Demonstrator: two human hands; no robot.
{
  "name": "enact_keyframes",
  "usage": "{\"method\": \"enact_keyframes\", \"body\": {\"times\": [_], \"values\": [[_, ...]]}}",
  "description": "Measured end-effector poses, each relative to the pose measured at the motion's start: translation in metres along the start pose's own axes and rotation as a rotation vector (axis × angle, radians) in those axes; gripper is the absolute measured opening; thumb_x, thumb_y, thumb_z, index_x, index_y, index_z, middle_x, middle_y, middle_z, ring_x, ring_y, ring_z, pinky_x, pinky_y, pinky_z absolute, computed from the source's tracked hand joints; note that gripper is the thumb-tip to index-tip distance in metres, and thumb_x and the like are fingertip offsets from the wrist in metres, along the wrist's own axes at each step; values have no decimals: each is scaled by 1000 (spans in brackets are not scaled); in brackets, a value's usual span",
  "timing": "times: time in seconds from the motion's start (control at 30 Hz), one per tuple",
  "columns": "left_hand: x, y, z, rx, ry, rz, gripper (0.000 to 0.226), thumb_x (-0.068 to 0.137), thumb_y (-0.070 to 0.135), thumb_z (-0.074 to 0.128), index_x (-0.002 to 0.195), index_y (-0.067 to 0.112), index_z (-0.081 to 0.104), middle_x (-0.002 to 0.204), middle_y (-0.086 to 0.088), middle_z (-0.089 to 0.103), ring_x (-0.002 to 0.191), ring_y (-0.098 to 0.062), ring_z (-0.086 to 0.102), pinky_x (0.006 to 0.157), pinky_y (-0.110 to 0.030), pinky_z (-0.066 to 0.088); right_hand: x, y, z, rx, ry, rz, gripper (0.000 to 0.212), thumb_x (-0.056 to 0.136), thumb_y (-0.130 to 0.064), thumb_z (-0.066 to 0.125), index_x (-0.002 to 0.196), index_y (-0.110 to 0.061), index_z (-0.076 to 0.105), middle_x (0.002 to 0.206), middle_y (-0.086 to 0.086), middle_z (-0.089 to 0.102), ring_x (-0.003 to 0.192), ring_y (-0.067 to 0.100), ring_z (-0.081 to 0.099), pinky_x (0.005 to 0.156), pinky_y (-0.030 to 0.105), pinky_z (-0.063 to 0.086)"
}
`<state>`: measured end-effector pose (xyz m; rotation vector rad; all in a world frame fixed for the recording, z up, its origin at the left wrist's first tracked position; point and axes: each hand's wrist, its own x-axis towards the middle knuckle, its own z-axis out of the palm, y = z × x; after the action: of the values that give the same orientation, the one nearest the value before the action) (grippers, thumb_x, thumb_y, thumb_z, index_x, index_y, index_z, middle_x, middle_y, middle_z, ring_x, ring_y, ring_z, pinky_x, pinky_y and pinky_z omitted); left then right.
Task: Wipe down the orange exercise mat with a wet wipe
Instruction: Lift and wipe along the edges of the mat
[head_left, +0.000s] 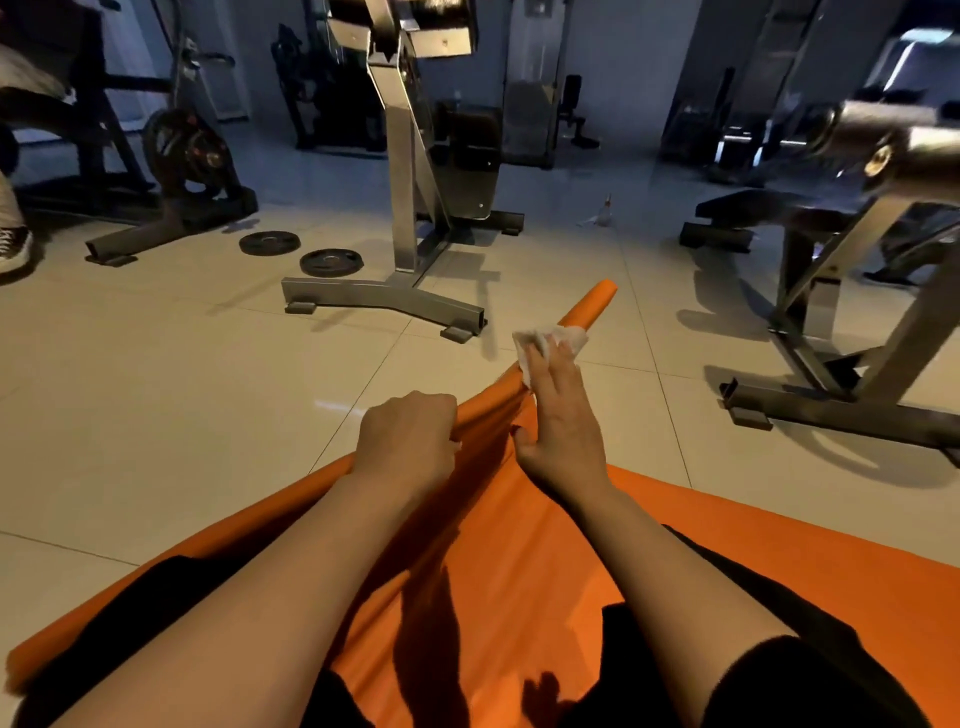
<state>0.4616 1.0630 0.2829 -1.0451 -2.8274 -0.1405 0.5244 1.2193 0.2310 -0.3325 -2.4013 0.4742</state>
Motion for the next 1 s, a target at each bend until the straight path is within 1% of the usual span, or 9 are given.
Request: {"method": "enact_keyframes", "body": {"times": [0.07, 0.17, 0.27, 0.5, 0.63, 0.73, 0.87, 0.93, 1.0], "values": [[1, -4, -3, -7, 2, -24, 21, 96, 36, 53, 111, 23, 57, 108, -4, 63, 98, -27, 60, 71, -31, 37, -13, -17, 4, 34, -72, -128, 100, 72, -1, 67, 155, -23, 14, 162, -2, 7, 150, 14, -3, 114, 40, 34], [5, -9, -6, -1, 2, -56, 22, 93, 27, 53, 113, 22, 58, 112, -8, 63, 104, -31, 60, 77, -33, 43, -28, -35, 14, 48, -143, -325, 97, 71, -3, 73, 152, -14, 21, 161, 3, 12, 150, 17, 1, 120, 40, 18], [4, -9, -6, 0, -23, -59, 25, 95, 31, 53, 117, 22, 56, 115, -8, 62, 106, -30, 59, 78, -33, 42, -14, -26, 10, -70, -124, -423, 88, 70, -6, 74, 147, -11, 31, 155, 8, 28, 147, 25, 18, 120, 44, 19], [-2, -22, -11, -50, -226, 6, 38, 86, 29, 67, 121, 23, 55, 116, -4, 62, 103, -26, 59, 74, -32, 43, 10, 13, 9, -248, -15, -389, 55, 72, -26, 83, 120, -16, 58, 119, 3, 59, 118, 23, 48, 116, 47, 28], [-22, -73, -30, 16, -446, -179, 55, 78, 42, 76, 125, 21, 57, 124, -1, 60, 112, -23, 56, 85, -34, 47, 12, 18, 16, -229, -1, -318, 55, 75, -25, 81, 123, -16, 56, 121, 4, 58, 120, 25, 48, 116, 45, 29], [-44, -102, -38, 20, -496, -306, 49, 76, 41, 78, 118, 19, 63, 117, 0, 63, 106, -20, 59, 83, -32, 48, 13, 9, 23, -192, -10, -283, 59, 75, -23, 81, 127, -15, 55, 123, 7, 56, 123, 27, 45, 113, 49, 33], [-67, -109, -30, 70, -459, -323, 16, 87, 23, 65, 102, 19, 62, 107, -1, 63, 97, -21, 59, 73, -30, 46, 0, -31, 42, -35, -38, -218, 71, 75, -16, 76, 139, -12, 43, 142, 11, 43, 141, 31, 29, 115, 50, 29], [-73, -102, -25, 135, -352, -318, 2, 92, 20, 56, 92, 21, 54, 104, -1, 61, 93, -22, 57, 69, -28, 39, -13, -56, 53, 25, -140, -325, 85, 74, -20, 76, 147, -13, 32, 154, 10, 28, 148, 28, 14, 119, 44, 22], [-77, -91, -21, 169, -260, -328, 8, 95, 20, 50, 98, 23, 57, 109, -2, 61, 99, -24, 58, 69, -28, 35, -30, -79, 65, 61, -250, -518, 94, 73, -28, 78, 150, -11, 26, 160, 11, 18, 149, 29, 7, 120, 43, 20]]}}
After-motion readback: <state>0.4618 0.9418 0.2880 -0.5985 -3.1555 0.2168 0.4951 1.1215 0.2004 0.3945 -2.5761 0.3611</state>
